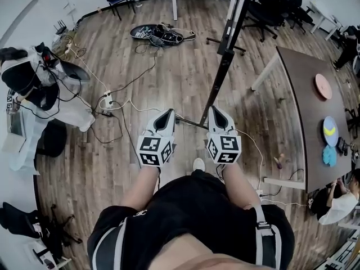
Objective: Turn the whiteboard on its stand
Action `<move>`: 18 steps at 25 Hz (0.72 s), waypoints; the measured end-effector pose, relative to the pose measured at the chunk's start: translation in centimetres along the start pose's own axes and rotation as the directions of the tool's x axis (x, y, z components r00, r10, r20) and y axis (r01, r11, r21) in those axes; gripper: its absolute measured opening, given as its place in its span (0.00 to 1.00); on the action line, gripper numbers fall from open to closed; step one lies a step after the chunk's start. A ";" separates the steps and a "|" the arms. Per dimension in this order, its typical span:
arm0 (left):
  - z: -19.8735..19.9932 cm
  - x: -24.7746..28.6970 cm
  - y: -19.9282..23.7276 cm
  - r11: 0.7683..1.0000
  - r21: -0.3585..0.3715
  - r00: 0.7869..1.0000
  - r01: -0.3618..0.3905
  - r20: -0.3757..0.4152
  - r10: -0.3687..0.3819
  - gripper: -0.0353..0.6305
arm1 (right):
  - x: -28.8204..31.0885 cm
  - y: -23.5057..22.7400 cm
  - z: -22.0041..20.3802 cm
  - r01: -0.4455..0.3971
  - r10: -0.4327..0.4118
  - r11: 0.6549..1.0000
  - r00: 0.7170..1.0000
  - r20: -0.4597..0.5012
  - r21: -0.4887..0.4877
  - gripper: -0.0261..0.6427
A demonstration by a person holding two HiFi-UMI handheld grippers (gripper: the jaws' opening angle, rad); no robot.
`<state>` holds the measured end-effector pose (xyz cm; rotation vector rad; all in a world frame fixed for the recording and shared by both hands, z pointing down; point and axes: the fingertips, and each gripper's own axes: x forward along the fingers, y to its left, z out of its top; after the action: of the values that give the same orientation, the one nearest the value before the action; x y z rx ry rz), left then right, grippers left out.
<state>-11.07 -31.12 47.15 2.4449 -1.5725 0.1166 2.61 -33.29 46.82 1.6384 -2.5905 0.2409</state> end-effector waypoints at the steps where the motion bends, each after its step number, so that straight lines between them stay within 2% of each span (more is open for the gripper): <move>1: 0.1 0.8 0.2 1.000 -0.001 1.000 0.004 -0.003 -0.004 0.07 | 0.7 -0.5 0.1 0.009 -0.009 1.000 1.000 -0.001 0.001 0.04; 8: 1.4 8.3 1.1 0.999 -0.008 0.999 0.043 -0.025 -0.043 0.07 | 5.8 -5.5 0.8 0.068 -0.068 0.998 0.998 -0.007 0.010 0.04; 12: 2.7 11.4 0.6 0.997 -0.017 0.997 0.071 -0.003 -0.072 0.07 | 7.5 -8.1 1.4 0.103 -0.103 0.995 0.995 -0.011 -0.016 0.04; 16: 2.8 12.7 1.8 0.994 -0.031 0.994 0.108 -0.009 -0.109 0.07 | 8.9 -9.1 2.7 0.147 -0.146 0.989 0.988 0.043 -0.006 0.04; 17: 2.6 12.9 2.4 0.992 -0.030 0.992 0.122 -0.020 -0.123 0.07 | 9.3 -8.8 2.9 0.153 -0.153 0.988 0.986 0.061 0.006 0.06; 18: 2.5 13.2 3.0 0.990 -0.028 0.990 0.138 -0.030 -0.139 0.07 | 9.6 -8.6 2.8 0.160 -0.161 0.987 0.985 0.067 0.017 0.22</move>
<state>-8.35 -44.59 47.67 2.5099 -1.3778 0.1103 6.28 -45.97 46.22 1.8795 -2.4899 0.1944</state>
